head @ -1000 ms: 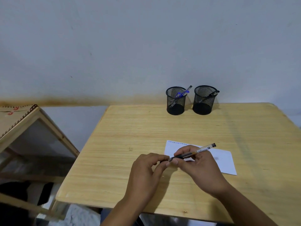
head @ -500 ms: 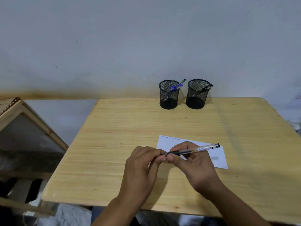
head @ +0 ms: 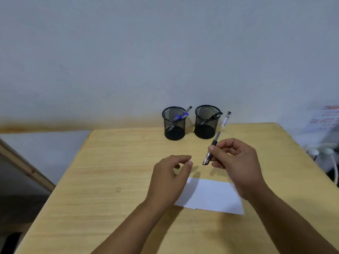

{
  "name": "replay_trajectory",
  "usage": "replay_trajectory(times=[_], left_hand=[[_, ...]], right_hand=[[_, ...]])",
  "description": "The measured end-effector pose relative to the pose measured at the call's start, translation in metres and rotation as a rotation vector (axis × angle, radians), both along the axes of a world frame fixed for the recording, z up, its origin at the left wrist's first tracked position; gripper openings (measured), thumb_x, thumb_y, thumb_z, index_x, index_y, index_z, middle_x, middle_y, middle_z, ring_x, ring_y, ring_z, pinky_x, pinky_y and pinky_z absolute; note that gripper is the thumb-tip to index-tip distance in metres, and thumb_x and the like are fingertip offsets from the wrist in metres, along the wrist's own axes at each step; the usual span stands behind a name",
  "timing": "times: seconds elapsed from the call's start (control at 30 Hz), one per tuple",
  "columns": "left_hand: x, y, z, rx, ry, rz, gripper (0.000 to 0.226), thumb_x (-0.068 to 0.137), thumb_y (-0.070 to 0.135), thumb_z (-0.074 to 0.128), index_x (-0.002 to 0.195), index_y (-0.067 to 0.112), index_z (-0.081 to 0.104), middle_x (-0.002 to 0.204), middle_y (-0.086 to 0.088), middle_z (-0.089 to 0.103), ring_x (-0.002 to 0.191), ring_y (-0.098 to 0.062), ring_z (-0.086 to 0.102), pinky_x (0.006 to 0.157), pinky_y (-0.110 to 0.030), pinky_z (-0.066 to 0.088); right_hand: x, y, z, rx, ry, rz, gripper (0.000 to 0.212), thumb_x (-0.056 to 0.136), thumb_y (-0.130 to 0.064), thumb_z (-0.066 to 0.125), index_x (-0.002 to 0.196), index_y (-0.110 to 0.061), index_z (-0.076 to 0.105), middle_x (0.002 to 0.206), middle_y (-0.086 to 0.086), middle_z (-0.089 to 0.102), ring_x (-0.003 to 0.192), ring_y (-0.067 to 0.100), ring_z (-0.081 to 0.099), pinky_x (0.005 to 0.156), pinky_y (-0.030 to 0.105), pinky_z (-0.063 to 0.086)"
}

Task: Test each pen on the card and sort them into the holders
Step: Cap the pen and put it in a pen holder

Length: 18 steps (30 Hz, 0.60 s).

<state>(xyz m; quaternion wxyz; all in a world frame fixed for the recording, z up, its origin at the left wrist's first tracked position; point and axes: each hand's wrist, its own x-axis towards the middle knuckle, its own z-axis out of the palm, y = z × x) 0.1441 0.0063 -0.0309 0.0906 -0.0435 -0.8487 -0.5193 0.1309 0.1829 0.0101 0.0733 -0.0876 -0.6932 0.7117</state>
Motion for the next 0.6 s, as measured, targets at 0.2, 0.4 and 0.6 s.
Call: replay_trajectory(times=[0.2, 0.4, 0.6], left_hand=[[-0.074, 0.024, 0.003, -0.068, -0.137, 0.037, 0.044, 0.081, 0.039, 0.075, 0.123, 0.026, 0.066, 0.105, 0.016, 0.068, 0.088, -0.001, 0.062, 0.075, -0.019, 0.049], [-0.127, 0.058, 0.003, -0.112, -0.234, 0.075, 0.070, 0.075, 0.039, 0.080, 0.136, 0.016, 0.052, 0.110, 0.003, 0.061, 0.099, -0.013, 0.058, 0.079, -0.024, 0.041], [-0.156, 0.079, -0.002, -0.206, -0.258, 0.174, 0.068, 0.068, 0.056, 0.076, 0.122, 0.019, 0.058, 0.110, 0.000, 0.068, 0.099, -0.022, 0.065, 0.077, -0.031, 0.049]], right_hand=[[-0.058, 0.055, 0.031, 0.435, 0.033, -0.043, 0.007, 0.079, -0.012, 0.076, 0.076, -0.018, 0.073, 0.066, 0.000, 0.067, 0.052, 0.013, 0.062, 0.060, 0.031, 0.058], [-0.115, 0.079, 0.068, 0.869, 0.059, 0.050, 0.010, 0.079, -0.016, 0.067, 0.076, -0.022, 0.075, 0.069, -0.008, 0.067, 0.065, 0.010, 0.061, 0.055, 0.021, 0.044], [-0.163, 0.075, 0.064, 1.226, 0.130, 0.217, 0.016, 0.080, -0.014, 0.062, 0.087, -0.021, 0.074, 0.090, 0.000, 0.072, 0.089, 0.021, 0.064, 0.074, 0.029, 0.049]])
